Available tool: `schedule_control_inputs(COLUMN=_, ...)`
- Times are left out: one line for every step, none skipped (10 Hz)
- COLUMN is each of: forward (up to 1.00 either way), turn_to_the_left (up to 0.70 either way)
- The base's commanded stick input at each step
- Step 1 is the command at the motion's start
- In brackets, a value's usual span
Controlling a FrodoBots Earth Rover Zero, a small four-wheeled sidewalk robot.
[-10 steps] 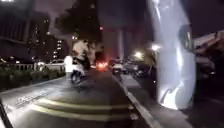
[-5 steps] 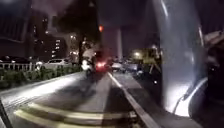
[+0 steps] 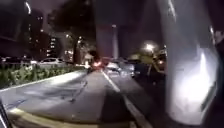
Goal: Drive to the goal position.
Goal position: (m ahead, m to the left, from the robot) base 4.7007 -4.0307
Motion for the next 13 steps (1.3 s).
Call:
schedule_control_inputs(forward=0.45, turn_to_the_left=0.00)
schedule_control_inputs(forward=0.45, turn_to_the_left=0.00)
schedule_control_inputs(forward=0.45, turn_to_the_left=0.00)
schedule_control_inputs(forward=0.45, turn_to_the_left=0.00)
schedule_control_inputs(forward=0.45, turn_to_the_left=0.00)
schedule_control_inputs(forward=0.45, turn_to_the_left=0.00)
schedule_control_inputs(forward=0.45, turn_to_the_left=0.00)
schedule_control_inputs(forward=0.45, turn_to_the_left=0.00)
schedule_control_inputs(forward=0.45, turn_to_the_left=0.00)
schedule_control_inputs(forward=0.45, turn_to_the_left=0.00)
schedule_control_inputs(forward=0.45, turn_to_the_left=0.05)
schedule_control_inputs(forward=0.45, turn_to_the_left=0.17)
schedule_control_inputs(forward=0.45, turn_to_the_left=0.07)
